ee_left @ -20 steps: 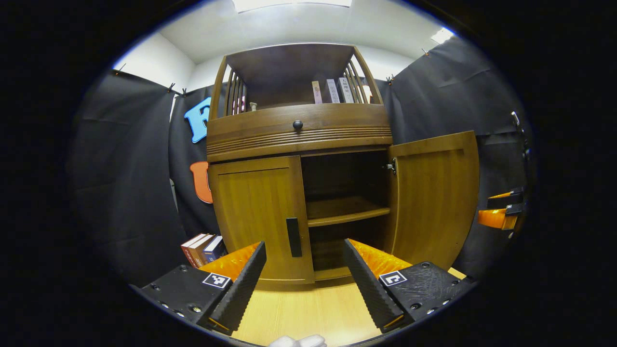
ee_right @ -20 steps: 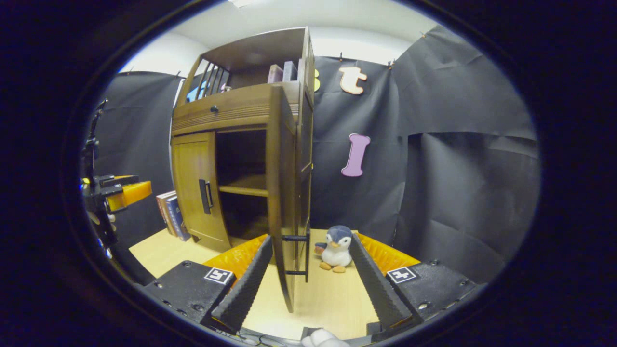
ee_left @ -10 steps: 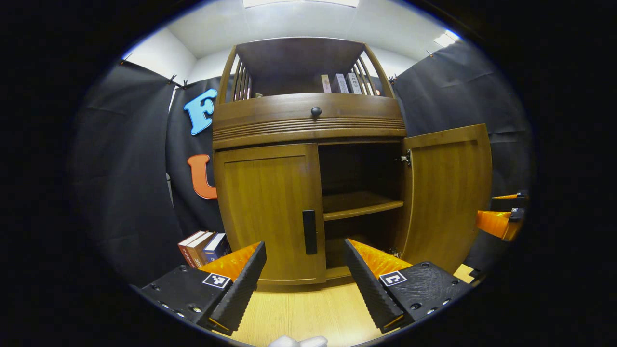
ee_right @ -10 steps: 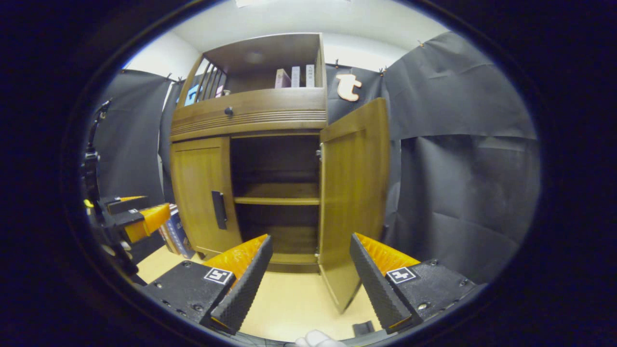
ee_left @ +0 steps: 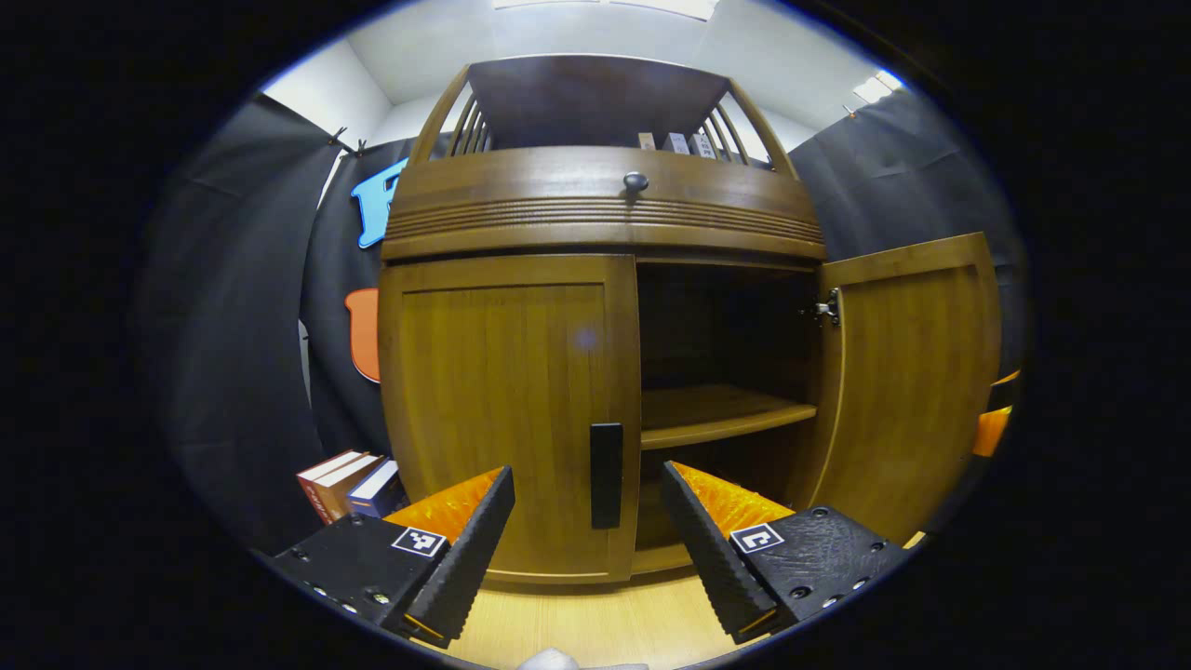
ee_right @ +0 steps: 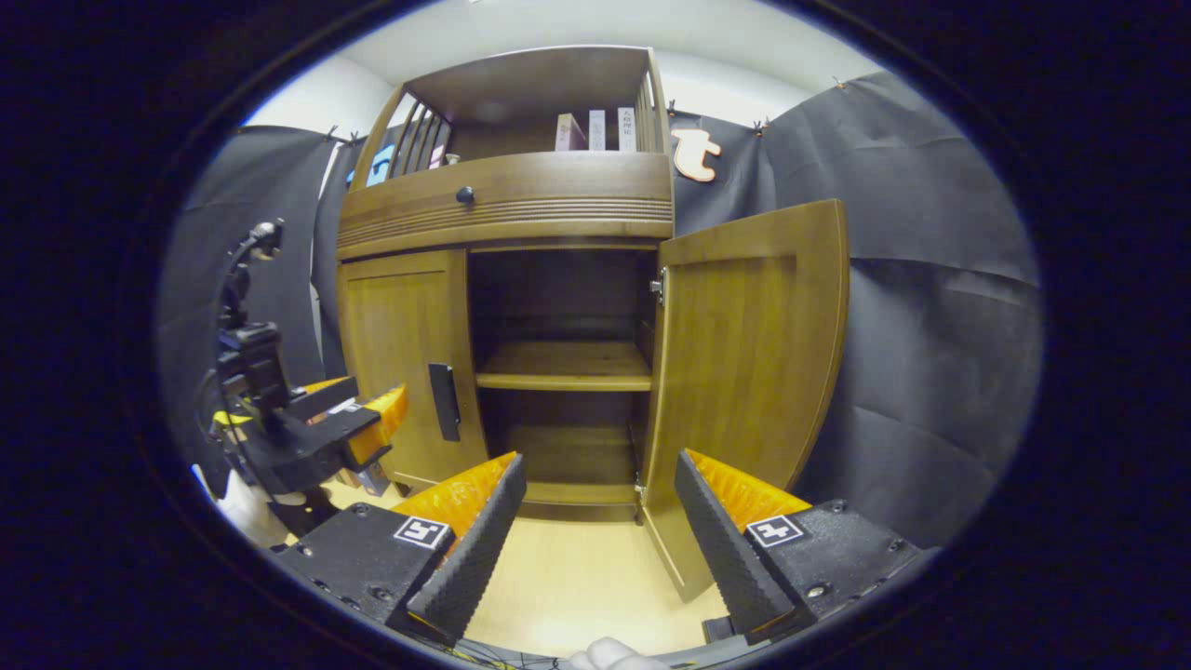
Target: Open the right door of the double-door shoe cabinet with the right hand, and open the left door with the left hand.
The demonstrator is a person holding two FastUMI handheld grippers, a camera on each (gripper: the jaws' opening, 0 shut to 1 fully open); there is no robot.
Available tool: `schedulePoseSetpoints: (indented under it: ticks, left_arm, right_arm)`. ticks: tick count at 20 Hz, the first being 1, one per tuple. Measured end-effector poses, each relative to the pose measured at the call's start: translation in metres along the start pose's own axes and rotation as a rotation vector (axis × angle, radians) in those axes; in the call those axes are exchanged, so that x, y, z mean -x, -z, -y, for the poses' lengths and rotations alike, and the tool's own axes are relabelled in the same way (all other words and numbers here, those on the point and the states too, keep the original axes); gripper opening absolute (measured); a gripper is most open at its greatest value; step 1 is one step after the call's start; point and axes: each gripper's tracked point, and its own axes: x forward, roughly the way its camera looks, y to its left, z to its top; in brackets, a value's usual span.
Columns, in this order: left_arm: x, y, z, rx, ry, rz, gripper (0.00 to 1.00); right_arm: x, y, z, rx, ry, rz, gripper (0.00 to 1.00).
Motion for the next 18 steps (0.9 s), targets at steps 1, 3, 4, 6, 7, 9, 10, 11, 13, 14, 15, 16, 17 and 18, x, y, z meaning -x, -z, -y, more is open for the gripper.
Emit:
schedulePoseSetpoints:
  ticks: [1,3,4,6,7,9,10,11,13,14,15,16,17,18]
  left_arm:
    - [-0.014,0.004,-0.001,0.008,-0.001,0.001,0.95]
    - [-0.042,0.012,0.000,0.015,-0.003,-0.002,0.95]
    - [-0.056,0.017,0.002,0.016,0.001,-0.005,0.95]
    - [-0.079,0.027,0.006,0.001,0.012,-0.017,0.95]
    - [-0.090,0.036,0.008,-0.002,0.017,-0.034,0.95]
    - [-0.105,0.049,0.013,-0.005,0.028,-0.062,0.92]
    - [-0.108,0.054,0.012,-0.007,0.031,-0.066,0.79]
    - [-0.115,0.057,0.011,-0.008,0.019,-0.065,0.70]
    - [-0.120,0.065,0.016,0.004,0.034,-0.084,0.54]
    - [-0.114,0.066,0.019,0.011,0.046,-0.087,0.46]
    - [-0.131,0.068,0.022,0.016,0.053,-0.087,0.40]
    - [-0.127,0.066,0.020,0.013,0.056,-0.089,0.34]
    - [-0.119,0.066,0.017,0.011,0.062,-0.088,0.34]
    - [-0.121,0.065,0.017,0.007,0.067,-0.083,0.39]
  right_arm:
    - [0.000,-0.002,0.001,0.009,0.006,-0.004,1.00]
    - [-0.001,-0.010,0.001,0.028,0.017,-0.005,1.00]
    - [-0.005,-0.014,-0.002,0.033,0.021,-0.012,1.00]
    - [-0.008,-0.016,-0.005,0.031,0.023,-0.021,1.00]
    - [-0.007,-0.015,-0.003,0.035,0.029,-0.026,1.00]
    - [-0.005,-0.013,0.002,0.034,0.045,-0.036,1.00]
    - [-0.004,-0.011,0.004,0.029,0.051,-0.041,1.00]
    - [-0.004,-0.011,0.006,0.025,0.060,-0.044,1.00]
    - [-0.004,-0.011,0.009,0.015,0.069,-0.050,1.00]
    - [-0.004,-0.011,0.011,0.012,0.073,-0.049,1.00]
    - [-0.004,-0.012,0.010,0.011,0.076,-0.050,1.00]
    - [-0.004,-0.011,0.008,0.012,0.075,-0.051,1.00]
    - [-0.004,-0.010,0.006,0.012,0.070,-0.054,1.00]
    - [-0.004,-0.011,0.003,0.014,0.064,-0.054,1.00]
